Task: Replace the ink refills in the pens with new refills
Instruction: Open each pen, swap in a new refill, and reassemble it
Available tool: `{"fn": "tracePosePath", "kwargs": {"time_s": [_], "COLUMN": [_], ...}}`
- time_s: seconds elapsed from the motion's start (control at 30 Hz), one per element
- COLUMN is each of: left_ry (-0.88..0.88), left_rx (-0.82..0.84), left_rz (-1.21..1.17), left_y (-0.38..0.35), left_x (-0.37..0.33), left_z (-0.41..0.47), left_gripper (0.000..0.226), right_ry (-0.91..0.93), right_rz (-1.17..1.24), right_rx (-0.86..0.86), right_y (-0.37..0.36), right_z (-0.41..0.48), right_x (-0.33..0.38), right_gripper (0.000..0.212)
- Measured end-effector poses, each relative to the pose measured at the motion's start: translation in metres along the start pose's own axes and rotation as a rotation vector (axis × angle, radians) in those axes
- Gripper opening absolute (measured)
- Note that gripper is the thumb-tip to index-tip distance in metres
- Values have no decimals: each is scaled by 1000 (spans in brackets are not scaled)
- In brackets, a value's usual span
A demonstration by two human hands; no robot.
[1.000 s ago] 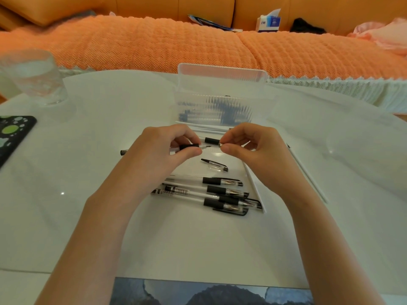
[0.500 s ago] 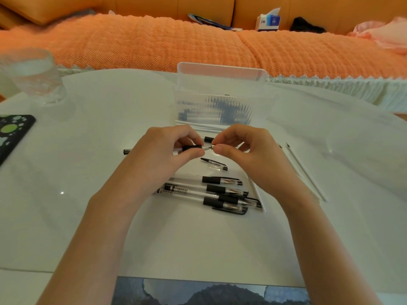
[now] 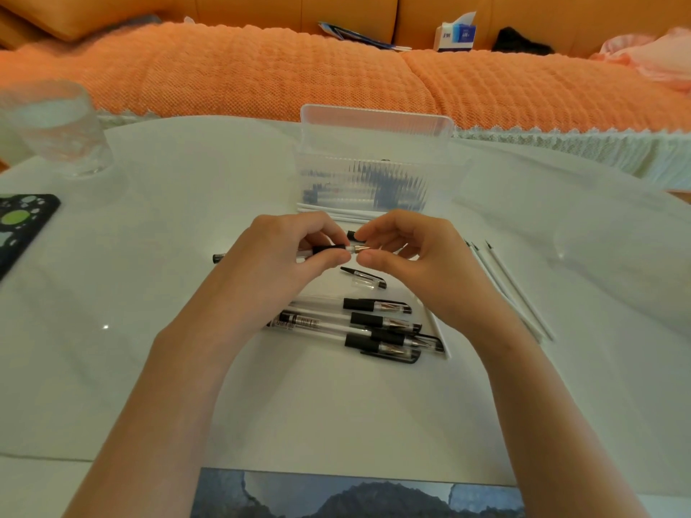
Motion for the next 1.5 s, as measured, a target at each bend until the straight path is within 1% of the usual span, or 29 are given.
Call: {"fn": "tracePosePath", "kwargs": {"time_s": [0.17,0.37,0.43,0.57,0.7,0.8,0.9,1.03,1.07,1.17,1.2,1.27,1.4,1.5], "left_ry": [-19,1,-1,-4,-23,-31,-35,-37,-39,-39,-38,-37,-43,-32], "left_rx": [-2,24,41,31,2,-19,-20,-23,-26,-27,-26,-27,-19,-14], "left_rz": [-3,-26,-50,-77,-26,13,35,47,51,48,47,47,72,35], "left_y": [1,0,0,1,3,5,5,6,6,7,7,6,5,4], "left_x": [-2,-1,-2,-3,-5,-7,-7,-7,-7,-7,-7,-7,-7,-6], "left_z": [0,0,-1,-1,-2,-2,-2,-2,-2,-2,-2,-2,-1,-1], "left_gripper": [10,4,6,3,11,15,16,14,14,15,16,16,15,13], "right_ry": [16,73,92,78,40,25,44,42,35,14,13,20,34,45], "right_rz": [-10,-25,-14,-34,-95,-66,-58,-59,-64,-51,-44,-35,-40,-26], "right_rx": [-19,-50,-65,-29,57,53,38,62,64,48,41,37,42,14], "right_y": [-1,1,3,1,-6,-5,-4,-7,-8,-5,-4,-4,-6,-4], "right_z": [-1,-3,-3,-4,-4,-3,-3,-3,-3,-3,-3,-2,-3,-3], "right_x": [3,8,11,10,8,7,7,6,6,5,6,5,5,7], "right_gripper": [2,8,11,4,22,27,20,7,10,29,32,26,5,1]}}
Point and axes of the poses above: each hand's wrist, its own z-axis towards the middle knuckle, its own y-axis out of the back of the hand, x = y × z, the point moved 7 cm from there along z, towards the middle knuckle, and after that the axes turned 1 degree about -y, right-handed, at the moved point
